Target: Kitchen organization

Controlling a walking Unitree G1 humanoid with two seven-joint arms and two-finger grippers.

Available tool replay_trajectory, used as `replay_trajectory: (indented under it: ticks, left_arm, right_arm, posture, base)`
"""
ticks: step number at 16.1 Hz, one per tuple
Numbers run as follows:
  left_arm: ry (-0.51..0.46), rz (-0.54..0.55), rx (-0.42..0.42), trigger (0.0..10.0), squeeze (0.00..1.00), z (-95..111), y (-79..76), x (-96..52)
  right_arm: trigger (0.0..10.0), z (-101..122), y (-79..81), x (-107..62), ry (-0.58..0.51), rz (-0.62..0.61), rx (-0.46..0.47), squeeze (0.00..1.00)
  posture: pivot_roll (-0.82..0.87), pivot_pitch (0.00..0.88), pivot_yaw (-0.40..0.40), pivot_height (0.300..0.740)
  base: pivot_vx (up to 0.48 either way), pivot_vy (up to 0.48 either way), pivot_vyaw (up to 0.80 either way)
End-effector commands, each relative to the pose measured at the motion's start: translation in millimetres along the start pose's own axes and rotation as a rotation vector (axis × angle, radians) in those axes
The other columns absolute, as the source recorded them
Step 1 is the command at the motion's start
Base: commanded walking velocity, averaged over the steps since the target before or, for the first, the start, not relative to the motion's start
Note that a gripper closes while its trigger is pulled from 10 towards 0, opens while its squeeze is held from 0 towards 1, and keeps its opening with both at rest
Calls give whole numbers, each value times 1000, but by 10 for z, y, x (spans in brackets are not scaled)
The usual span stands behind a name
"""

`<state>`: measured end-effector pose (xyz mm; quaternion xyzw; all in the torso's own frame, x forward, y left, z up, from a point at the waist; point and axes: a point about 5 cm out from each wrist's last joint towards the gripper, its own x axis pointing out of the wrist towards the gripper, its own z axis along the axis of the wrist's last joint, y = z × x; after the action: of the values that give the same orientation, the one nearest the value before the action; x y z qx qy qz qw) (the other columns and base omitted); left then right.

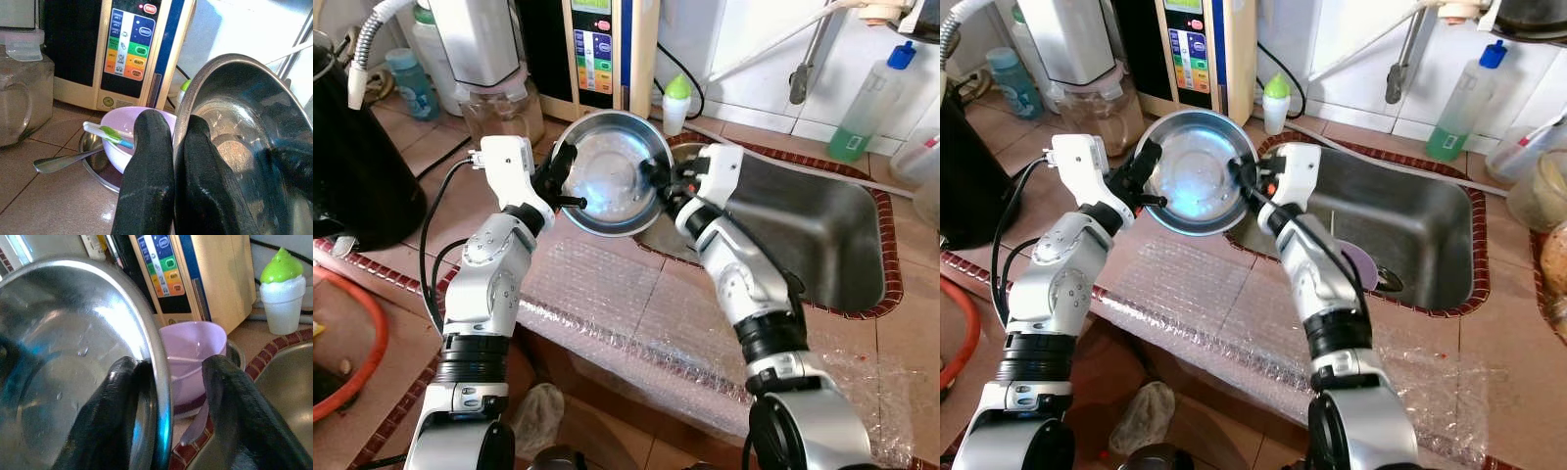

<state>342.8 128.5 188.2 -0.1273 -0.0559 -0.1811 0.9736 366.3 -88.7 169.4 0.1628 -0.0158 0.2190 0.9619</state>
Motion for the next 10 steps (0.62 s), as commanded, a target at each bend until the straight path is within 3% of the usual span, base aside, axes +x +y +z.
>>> replay_trajectory:
  ticks: [1,7,8,9,10]
  left_arm:
    - [-34,-30,20,0,0,70,-47,9]
    - [-33,-32,40,0,0,69,-48,19]
    - [-35,-43,64,3765,0,79,-64,22]
    - [-35,-50,66,9059,75,90,-79,22]
    - [-36,-59,61,10000,1000,99,-89,25]
  right_arm:
    - [0,-40,-60,-3,37,-38,6,0]
    - [0,-93,-107,-27,54,-70,42,0]
    - [0,-68,-122,-14,47,-78,62,0]
    - [0,-38,-128,-7,26,-82,78,0]
    - [0,-26,-131,-3,18,-84,92,0]
  posture:
    - [-9,0,4,740]
    - [-12,0,5,740]
    - [-10,0,5,740]
    - [-10,0,5,740]
    - [-9,0,4,740]
  base:
    - [0,0,0]
    - [0,0,0]
    - [0,0,0]
    - [0,0,0]
    - [0,0,0]
